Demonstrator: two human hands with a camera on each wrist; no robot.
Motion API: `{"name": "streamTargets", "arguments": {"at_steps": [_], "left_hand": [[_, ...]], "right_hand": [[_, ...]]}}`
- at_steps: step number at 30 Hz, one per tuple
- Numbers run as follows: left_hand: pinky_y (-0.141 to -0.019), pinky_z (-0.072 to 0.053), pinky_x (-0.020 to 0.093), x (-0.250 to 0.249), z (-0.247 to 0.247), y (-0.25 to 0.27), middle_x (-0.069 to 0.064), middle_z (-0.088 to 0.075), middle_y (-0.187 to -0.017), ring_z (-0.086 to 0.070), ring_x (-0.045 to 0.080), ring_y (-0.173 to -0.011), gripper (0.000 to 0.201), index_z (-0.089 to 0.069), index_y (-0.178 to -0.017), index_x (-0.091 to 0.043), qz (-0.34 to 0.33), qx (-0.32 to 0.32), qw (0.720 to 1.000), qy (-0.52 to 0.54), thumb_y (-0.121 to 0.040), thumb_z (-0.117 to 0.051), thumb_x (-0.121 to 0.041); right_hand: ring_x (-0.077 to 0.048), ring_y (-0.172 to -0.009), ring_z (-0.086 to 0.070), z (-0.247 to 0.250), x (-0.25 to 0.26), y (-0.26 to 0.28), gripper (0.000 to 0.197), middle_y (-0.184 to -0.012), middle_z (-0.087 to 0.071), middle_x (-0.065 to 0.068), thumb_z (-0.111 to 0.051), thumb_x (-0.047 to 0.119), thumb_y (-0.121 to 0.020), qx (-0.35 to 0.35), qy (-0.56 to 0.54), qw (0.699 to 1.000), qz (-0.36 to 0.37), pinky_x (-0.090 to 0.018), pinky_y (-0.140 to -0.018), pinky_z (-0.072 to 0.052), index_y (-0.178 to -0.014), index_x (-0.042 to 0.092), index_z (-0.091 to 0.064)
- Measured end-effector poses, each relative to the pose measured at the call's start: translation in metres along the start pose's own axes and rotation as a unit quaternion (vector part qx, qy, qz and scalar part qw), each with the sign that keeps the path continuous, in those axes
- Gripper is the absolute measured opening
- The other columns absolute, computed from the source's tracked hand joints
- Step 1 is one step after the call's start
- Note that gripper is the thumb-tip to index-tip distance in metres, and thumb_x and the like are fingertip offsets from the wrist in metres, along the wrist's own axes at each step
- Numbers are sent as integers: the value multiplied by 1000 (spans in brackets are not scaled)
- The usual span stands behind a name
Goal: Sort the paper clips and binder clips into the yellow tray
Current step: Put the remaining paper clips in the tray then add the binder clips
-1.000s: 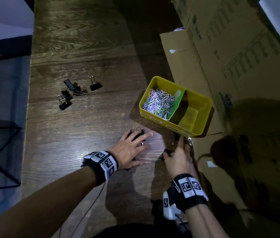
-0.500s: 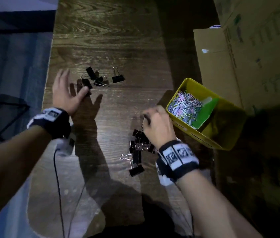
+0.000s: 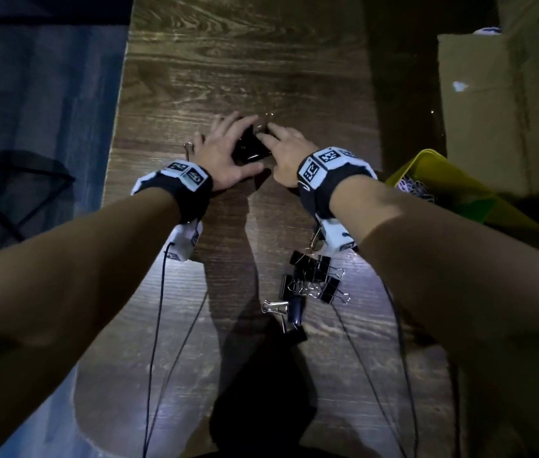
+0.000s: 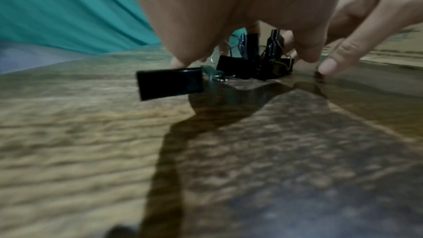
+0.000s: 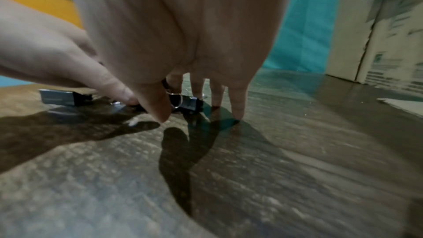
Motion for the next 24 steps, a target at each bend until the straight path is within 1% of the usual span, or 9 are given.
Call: {"name": "streamTargets", "arguments": {"at_steps": [3,5,10,13,16,18,19,22,24], "left_hand": [[-110,-7,64,-27,-16,6,5,-25,-152,-9,33,-142,73,-25,-142,-32,-42,34,998,42,-81,-65,-36],[-111,-7,62,-41,-27,18,4,-29,-150,-10,34,-142,68,-26,-142,-28,-61,51,996,44,-84,-63,-27],[-113,-5,59,-70,-64,76,3,-29,-151,-7,31,-143,67,-23,-143,-30,-106,95,989,29,-87,-59,-23],[-114,-5,58,-79,-81,120,1,-19,-155,0,25,-144,72,-13,-145,-35,-108,109,988,13,-88,-56,-29],[-115,-3,57,-81,-96,158,-4,-4,-157,9,19,-143,78,-2,-144,-41,-91,142,986,13,-87,-55,-42],[-114,-3,57,-81,-83,166,-6,-3,-156,7,16,-142,74,-7,-144,-42,-93,119,988,39,-85,-49,-57],[-113,-4,57,-75,-67,161,-4,-7,-156,1,17,-143,72,-13,-144,-39,-88,81,992,49,-84,-45,-61],[-111,-17,58,-29,-8,119,9,-19,-154,-18,30,-140,66,-27,-143,-27,-25,-71,997,12,-86,-51,-49],[-111,-24,56,11,13,89,14,-18,-154,-19,36,-140,64,-27,-144,-23,38,-81,995,-51,-88,-55,-38]], "right_hand": [[-36,-129,-39,4,-1,24,54,-143,-35,-14,-52,18,-87,-36,-9,999,8,-43,-106,-37,-140,12,-40],[-36,-119,-48,-2,-5,49,46,-135,-43,-15,-52,20,-87,-51,-3,999,-7,-43,-96,-46,-132,12,-49],[-33,-119,-44,-42,-11,121,41,-127,-44,-13,-57,28,-86,-105,-43,992,-52,-44,-91,-45,-125,14,-52],[-30,-121,-40,-64,-12,150,42,-127,-42,-12,-60,36,-86,-134,-67,986,-79,-41,-93,-44,-121,13,-53],[-31,-123,-39,-80,-8,167,46,-130,-42,-14,-61,35,-86,-150,-95,980,-88,-39,-102,-37,-124,10,-52],[-32,-125,-38,-84,-6,174,48,-132,-41,-15,-61,32,-85,-157,-119,978,-74,-39,-106,-33,-126,9,-50],[-32,-126,-38,-84,-7,178,47,-133,-41,-14,-62,32,-85,-162,-128,976,-69,-39,-107,-33,-125,10,-50],[-27,-126,-39,-82,-15,188,49,-136,-40,-9,-64,33,-84,-166,-158,972,-60,-35,-108,-32,-128,17,-49],[-25,-127,-39,-85,-20,193,51,-136,-38,-8,-64,32,-85,-157,-176,970,-60,-32,-107,-30,-131,21,-47]]}}
Point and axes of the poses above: each hand's wrist, its own y-axis away from the middle knuckle, its own z-axis out of the back of the hand, x = y × z, the point moved 10 cm from there along -y, towards the middle knuckle
